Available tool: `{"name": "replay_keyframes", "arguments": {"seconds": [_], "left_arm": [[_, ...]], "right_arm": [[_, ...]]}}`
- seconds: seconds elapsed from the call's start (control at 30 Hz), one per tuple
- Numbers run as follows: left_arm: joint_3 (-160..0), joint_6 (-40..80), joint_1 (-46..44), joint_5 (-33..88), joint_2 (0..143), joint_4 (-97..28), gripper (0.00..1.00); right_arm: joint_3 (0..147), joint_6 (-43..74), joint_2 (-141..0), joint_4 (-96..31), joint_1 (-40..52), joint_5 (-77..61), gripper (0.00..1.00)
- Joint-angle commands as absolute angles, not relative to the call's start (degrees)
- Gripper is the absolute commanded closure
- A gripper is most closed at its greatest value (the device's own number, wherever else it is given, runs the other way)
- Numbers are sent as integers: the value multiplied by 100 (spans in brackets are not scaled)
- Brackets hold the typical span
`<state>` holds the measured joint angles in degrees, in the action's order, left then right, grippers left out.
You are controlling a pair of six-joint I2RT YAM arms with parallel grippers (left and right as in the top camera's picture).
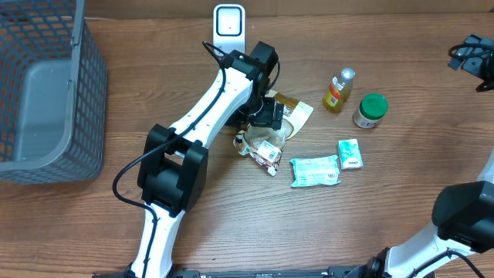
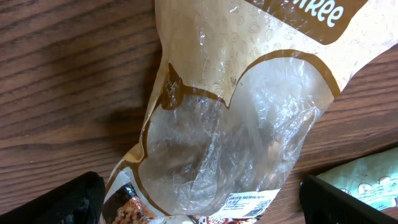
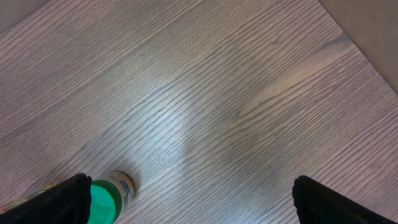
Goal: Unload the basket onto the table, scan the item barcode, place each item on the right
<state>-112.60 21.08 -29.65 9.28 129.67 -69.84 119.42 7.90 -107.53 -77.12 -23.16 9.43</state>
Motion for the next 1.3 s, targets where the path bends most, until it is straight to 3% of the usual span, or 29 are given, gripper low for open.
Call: {"name": "replay_keyframes", "arguments": {"seconds": [0.0, 0.77, 1.27], "left_arm": [[-11231, 2187, -3009, 1009, 12999, -6976, 0], [-11231, 2187, -3009, 950, 12999, -6956, 0], [-11231, 2187, -4077, 943, 12333, -6958, 0]], "right_arm": [[11992, 814, -10715, -7682, -2322, 985, 0], [11992, 814, -10715, -7682, -2322, 985, 0], [11992, 814, -10715, -7682, -2322, 985, 0]]}}
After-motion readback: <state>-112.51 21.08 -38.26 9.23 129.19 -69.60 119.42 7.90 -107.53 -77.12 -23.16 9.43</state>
